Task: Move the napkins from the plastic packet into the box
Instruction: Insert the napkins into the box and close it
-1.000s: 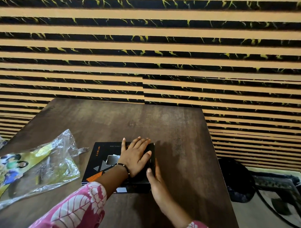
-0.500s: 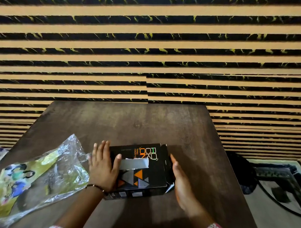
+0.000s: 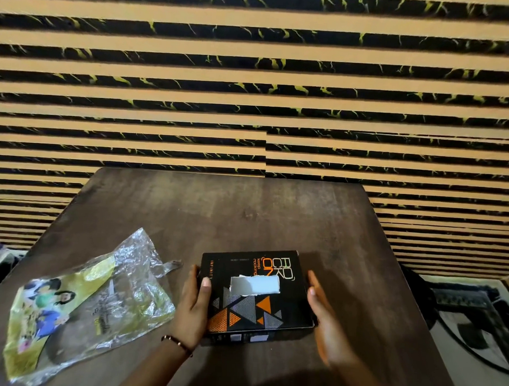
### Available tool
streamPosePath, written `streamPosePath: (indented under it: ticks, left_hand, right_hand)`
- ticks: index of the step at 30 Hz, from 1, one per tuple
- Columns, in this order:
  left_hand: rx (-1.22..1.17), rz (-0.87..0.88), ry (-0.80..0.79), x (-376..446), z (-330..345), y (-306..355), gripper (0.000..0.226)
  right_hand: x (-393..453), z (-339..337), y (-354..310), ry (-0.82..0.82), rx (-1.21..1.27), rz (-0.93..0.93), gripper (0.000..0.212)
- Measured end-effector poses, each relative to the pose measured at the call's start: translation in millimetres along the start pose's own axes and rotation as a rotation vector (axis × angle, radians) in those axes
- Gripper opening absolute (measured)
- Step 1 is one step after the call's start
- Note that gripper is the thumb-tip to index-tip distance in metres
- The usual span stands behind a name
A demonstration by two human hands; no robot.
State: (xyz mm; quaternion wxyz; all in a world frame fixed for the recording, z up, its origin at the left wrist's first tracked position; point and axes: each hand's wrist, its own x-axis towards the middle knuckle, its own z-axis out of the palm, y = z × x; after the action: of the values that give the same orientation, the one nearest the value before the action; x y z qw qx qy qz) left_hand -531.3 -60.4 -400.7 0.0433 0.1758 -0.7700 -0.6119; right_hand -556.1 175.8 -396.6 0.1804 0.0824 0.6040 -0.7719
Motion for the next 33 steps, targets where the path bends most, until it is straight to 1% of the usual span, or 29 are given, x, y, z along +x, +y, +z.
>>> streamPosePath:
  ticks: [1, 3, 4, 5, 6, 8, 9, 10, 12, 16, 17, 18, 20, 21, 23, 25, 26, 29, 33]
  left_hand:
    - [-0.05, -0.005, -0.002, -3.1, 0.1, -5.2, 0.112]
    - [-0.11, -0.024, -0.024, -5.9, 1.5, -9.0, 0.091]
    - [-0.148, -0.044, -0.021, -4.1, 2.4, -8.6, 0.079]
    - [-0.187, -0.055, -0.023, -1.0, 3.0, -7.3, 0.072]
    - [-0.214, -0.06, -0.036, 3.8, 3.2, -4.5, 0.071]
    - [-0.238, -0.055, -0.079, 16.4, 4.0, 1.7, 0.08]
    - [-0.245, -0.05, -0.096, 23.0, 4.7, 6.1, 0.083]
    - [-0.249, -0.037, -0.102, 30.2, 5.6, 11.6, 0.084]
    - [-0.25, -0.01, -0.095, 48.9, 7.3, 24.7, 0.078]
    - [-0.243, 0.0, -0.12, 95.3, 8.1, 45.2, 0.05]
    - [-0.24, -0.013, -0.123, 106.0, 7.7, 45.6, 0.049]
    - [-0.222, -0.032, -0.123, 118.6, 7.3, 44.8, 0.054]
    - [-0.169, -0.062, -0.126, 138.2, 6.3, 37.3, 0.071]
    - [-0.138, -0.069, -0.118, 151.6, 5.7, 30.3, 0.075]
    - [-0.069, -0.072, -0.099, 173.2, 5.7, 19.6, 0.065]
    - [-0.061, -0.069, -0.098, 191.3, 6.6, 19.2, 0.053]
    - [-0.059, -0.069, -0.087, 202.4, 7.6, 21.9, 0.05]
    - [-0.064, -0.052, -0.06, 229.7, 8.1, 30.0, 0.049]
    - [-0.078, -0.088, -0.077, 261.7, 8.2, 34.4, 0.046]
  right_hand:
    - [-1.1, 2.1, 1.4, 0.016, -0.004, -0.005, 0.044]
    - [-4.7, 9.3, 3.5, 0.011, -0.029, -0.033, 0.04]
    - [-5.8, 11.9, 3.7, 0.028, -0.059, -0.046, 0.048]
    - [-5.7, 13.3, 3.2, 0.031, -0.06, -0.053, 0.065]
    - [-3.6, 13.3, 2.0, 0.019, -0.041, -0.041, 0.072]
    - [4.5, 11.9, -2.7, 0.022, 0.015, -0.012, 0.055]
    - [9.8, 11.6, -6.1, 0.027, 0.035, 0.007, 0.052]
    - [15.0, 12.4, -11.3, 0.014, 0.033, 0.014, 0.054]
    - [31.0, 16.3, -23.7, 0.0, -0.007, -0.011, 0.058]
    - [77.2, 25.7, -42.8, 0.022, -0.072, -0.037, 0.055]
    - [86.6, 28.4, -45.3, 0.02, -0.087, -0.035, 0.057]
    - [98.3, 31.0, -46.5, 0.019, -0.102, -0.027, 0.06]
    - [113.7, 34.8, -46.5, 0.019, -0.123, 0.0, 0.064]
    - [123.8, 38.2, -47.3, 0.014, -0.133, 0.011, 0.065]
    - [141.7, 43.1, -50.0, 0.011, -0.145, 0.023, 0.066]
    - [159.6, 46.5, -55.3, 0.027, -0.136, 0.024, 0.064]
    - [171.3, 47.9, -57.9, 0.042, -0.13, 0.024, 0.063]
    - [201.8, 52.4, -66.4, 0.058, -0.142, 0.026, 0.063]
    - [234.4, 57.1, -75.2, 0.063, -0.145, 0.045, 0.064]
